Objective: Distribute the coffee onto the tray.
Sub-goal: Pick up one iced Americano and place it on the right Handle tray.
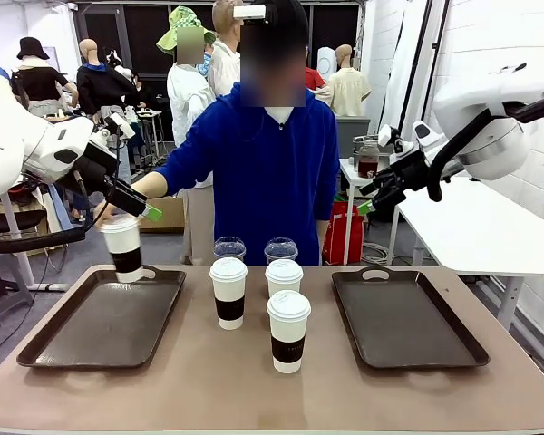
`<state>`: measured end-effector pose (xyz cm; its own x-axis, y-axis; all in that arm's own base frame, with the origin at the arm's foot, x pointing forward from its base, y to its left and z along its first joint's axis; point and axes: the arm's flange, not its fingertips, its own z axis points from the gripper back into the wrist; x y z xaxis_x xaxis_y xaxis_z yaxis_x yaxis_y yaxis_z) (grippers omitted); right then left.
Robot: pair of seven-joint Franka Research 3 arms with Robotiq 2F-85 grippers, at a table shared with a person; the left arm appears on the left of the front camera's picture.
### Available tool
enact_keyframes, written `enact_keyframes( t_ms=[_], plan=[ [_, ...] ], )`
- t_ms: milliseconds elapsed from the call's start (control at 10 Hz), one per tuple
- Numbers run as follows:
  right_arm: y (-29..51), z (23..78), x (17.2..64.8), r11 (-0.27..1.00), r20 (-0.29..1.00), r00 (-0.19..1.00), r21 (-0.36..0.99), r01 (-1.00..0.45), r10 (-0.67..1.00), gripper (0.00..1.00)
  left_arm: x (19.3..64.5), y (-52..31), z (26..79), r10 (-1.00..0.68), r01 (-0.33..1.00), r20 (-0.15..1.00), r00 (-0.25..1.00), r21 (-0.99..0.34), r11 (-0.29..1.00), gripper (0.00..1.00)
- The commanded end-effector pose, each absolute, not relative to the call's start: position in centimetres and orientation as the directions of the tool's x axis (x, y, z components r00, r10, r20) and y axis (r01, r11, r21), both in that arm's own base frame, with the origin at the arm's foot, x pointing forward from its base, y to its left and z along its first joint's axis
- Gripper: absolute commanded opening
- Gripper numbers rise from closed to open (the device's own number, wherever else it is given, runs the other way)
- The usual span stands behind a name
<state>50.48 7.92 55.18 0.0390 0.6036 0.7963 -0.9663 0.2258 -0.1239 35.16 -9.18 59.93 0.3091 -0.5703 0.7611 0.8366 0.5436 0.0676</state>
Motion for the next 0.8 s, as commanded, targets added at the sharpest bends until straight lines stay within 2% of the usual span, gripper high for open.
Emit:
enact_keyframes(
  t_ms=[0,400,700],
  plan=[
    [7.3,54.0,52.0,0.179,0.822,0.026,-0.093,-0.979,0.568,1.00,35.1,-9.1,59.9,-0.569,0.840,0.762,0.309,0.062,0.539,1.00],
    [6.6,50.4,53.8,0.168,0.836,0.086,-0.008,-0.986,0.542,1.00,35.1,-9.1,59.9,-0.569,0.840,0.762,0.309,0.062,0.539,1.00],
    [6.5,49.6,53.2,0.180,0.820,0.103,0.000,-0.984,0.563,1.00,35.1,-9.1,59.9,-0.569,0.840,0.762,0.309,0.062,0.539,1.00]
  ],
)
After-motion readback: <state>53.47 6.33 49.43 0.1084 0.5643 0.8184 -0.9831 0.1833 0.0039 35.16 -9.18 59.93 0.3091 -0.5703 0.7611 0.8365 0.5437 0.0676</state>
